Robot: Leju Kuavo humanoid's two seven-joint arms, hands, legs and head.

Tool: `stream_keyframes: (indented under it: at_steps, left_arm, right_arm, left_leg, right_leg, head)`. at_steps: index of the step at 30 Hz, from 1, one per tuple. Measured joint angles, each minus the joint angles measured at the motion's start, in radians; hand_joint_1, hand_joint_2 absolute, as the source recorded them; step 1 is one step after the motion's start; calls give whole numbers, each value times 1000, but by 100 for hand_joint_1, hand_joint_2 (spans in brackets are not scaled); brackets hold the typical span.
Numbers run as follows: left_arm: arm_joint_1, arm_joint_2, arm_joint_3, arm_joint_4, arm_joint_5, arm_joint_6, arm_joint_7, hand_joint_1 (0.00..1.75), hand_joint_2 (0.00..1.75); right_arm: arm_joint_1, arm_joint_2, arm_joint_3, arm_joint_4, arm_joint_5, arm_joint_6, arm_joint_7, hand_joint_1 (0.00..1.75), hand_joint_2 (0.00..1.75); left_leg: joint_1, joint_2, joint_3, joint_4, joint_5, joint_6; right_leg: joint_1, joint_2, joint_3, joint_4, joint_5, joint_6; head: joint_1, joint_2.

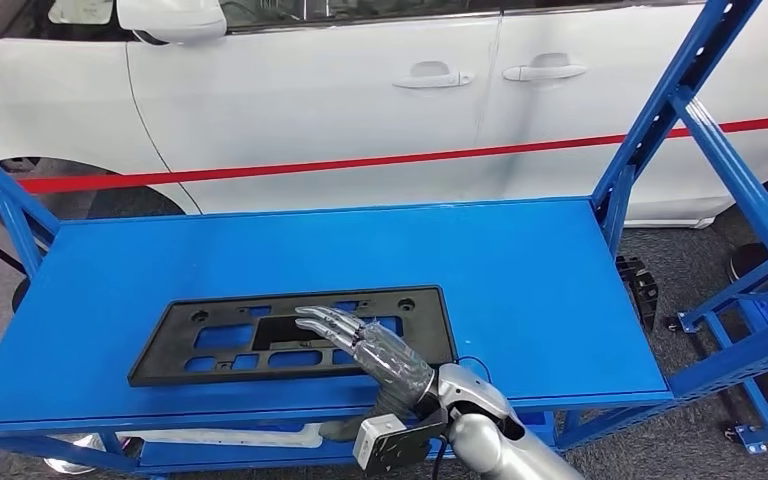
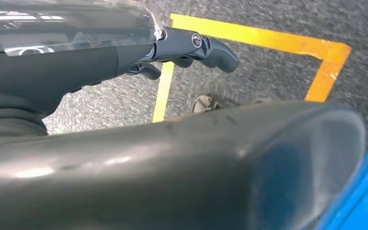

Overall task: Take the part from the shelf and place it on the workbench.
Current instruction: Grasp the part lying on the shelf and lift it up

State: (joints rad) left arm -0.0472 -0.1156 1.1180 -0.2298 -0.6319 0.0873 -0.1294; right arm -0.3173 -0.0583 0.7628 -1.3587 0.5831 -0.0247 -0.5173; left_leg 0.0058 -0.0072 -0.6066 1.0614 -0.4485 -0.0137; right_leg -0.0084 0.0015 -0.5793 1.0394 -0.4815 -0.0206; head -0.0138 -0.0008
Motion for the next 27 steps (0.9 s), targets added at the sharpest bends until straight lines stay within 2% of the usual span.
stream_keyframes:
  at_steps: [2, 4, 5, 7, 9, 10, 11, 12, 14, 15, 16, 19, 21, 22, 24, 25, 26, 27]
  left_arm:
    - [-1, 0, 0, 0, 0, -2, -2, 0, 0]
    - [1, 0, 0, 0, -1, -3, -2, 0, 0]
    - [2, 0, 0, 0, -3, -4, -1, 0, 0]
    - [1, 1, 0, 0, -7, -4, 0, 0, 0]
    - [0, 2, 0, 0, -11, -4, -1, 0, 0]
    - [1, 2, 0, 0, -12, -4, -1, 0, 0]
    - [1, 2, 0, 0, -14, -4, -1, 0, 0]
    - [2, 2, 0, 0, -16, -4, -1, 0, 0]
    - [2, 1, 0, 0, -19, -4, -2, 0, 0]
    - [2, 1, 0, 0, -20, -4, -2, 0, 0]
    - [2, 0, 0, 0, -21, -4, -2, 0, 0]
    - [1, 0, 0, 0, -27, -3, -2, 0, 0]
    - [1, 0, 0, 0, -31, -2, -2, 0, 0]
    - [1, 0, 0, 0, -33, -1, -1, 0, 0]
    - [2, 0, 0, 0, -37, 1, 0, 0, 0]
    - [3, 0, 0, 0, -39, 1, 0, 0, 0]
    - [3, 0, 0, 0, -39, 1, 1, 0, 0]
    - [4, 0, 0, 0, -39, 2, 1, 0, 0]
  right_arm:
    - [3, -2, 2, 0, 5, -9, -12, 0, 175]
    - [12, -9, 3, -12, 28, -29, -21, 0, 175]
    - [17, -13, 5, -21, 47, -42, -19, 0, 175]
    - [28, -23, 11, -37, 91, -69, -2, 0, 175]
    - [42, -31, 19, -40, 144, -101, 26, 0, 175]
    - [49, -33, 24, -37, 173, -120, 40, 0, 175]
    - [54, -34, 29, -33, 200, -139, 52, 0, 175]
    - [56, -35, 33, -27, 226, -158, 64, 0, 175]
    - [55, -34, 41, -16, 275, -196, 87, 0, 175]
    - [53, -32, 44, -9, 300, -215, 99, 0, 175]
    - [51, -28, 48, -2, 323, -232, 111, 0, 175]
    - [47, -13, 61, 19, 377, -266, 140, 0, 175]
    - [42, -1, 72, 33, 413, -278, 160, 0, 175]
    - [39, 7, 78, 43, 427, -281, 167, 0, 175]
    - [37, 22, 92, 68, 444, -280, 173, 0, 175]
    - [38, 29, 99, 81, 449, -279, 173, 0, 175]
    - [39, 34, 105, 93, 452, -279, 173, 0, 175]
    - [39, 39, 109, 103, 453, -279, 173, 0, 175]
  left_leg:
    - [-5, 0, 15, -32, -1, 7]
    - [-2, 0, 19, -42, 3, 17]
    - [0, 0, 22, -48, 6, 23]
    - [4, 3, 27, -56, 11, 33]
    - [2, 4, 26, -56, 11, 37]
    - [2, 4, 26, -56, 10, 38]
    - [1, 4, 26, -55, 10, 38]
    - [1, 3, 26, -53, 10, 37]
    - [0, 2, 25, -47, 6, 32]
    - [-2, 2, 24, -43, 4, 27]
    - [-3, 1, 23, -41, 3, 22]
    - [-2, 1, 22, -41, 3, 4]
    - [0, 1, 11, -14, -20, -7]
    - [1, 2, -7, 29, -48, -12]
    - [4, 2, -64, 160, -114, -20]
    - [5, 2, -89, 216, -134, -22]
    - [5, 2, -100, 241, -135, -23]
    - [5, 2, -92, 227, -118, -23]
  right_leg:
    - [1, 0, -1, -2, 1, 9]
    - [1, 0, 2, -2, -1, 20]
    - [1, 0, -2, 9, -11, 26]
    - [-1, 0, -37, 87, -59, 34]
    - [-3, 0, -97, 208, -114, 39]
    - [-4, 0, -117, 246, -122, 41]
    - [-5, -1, -120, 251, -112, 42]
    - [-5, -1, -103, 215, -84, 41]
    - [-5, -1, -38, 88, -23, 35]
    - [-3, -1, -13, 35, -6, 30]
    - [-1, -1, 1, 7, 0, 25]
    - [2, 1, 2, -7, 5, 8]
    - [-1, -1, 3, -12, 10, -3]
    - [-3, -2, 3, -14, 12, -7]
    - [-3, -3, 1, -14, 12, -10]
    - [-2, -4, 1, -14, 12, -11]
    - [-2, -4, 1, -14, 12, -11]
    - [-2, -4, 2, -14, 12, -11]
  head:
    - [0, 0]
    - [1, 0]
    - [1, 0]
    - [2, 0]
    - [2, 0]
    - [3, 0]
    - [2, 0]
    - [3, 0]
    - [3, 0]
    - [2, 0]
    - [2, 0]
    - [2, 0]
    - [1, 0]
    - [0, 0]
    - [0, 0]
    - [0, 0]
    - [0, 0]
    - [0, 0]
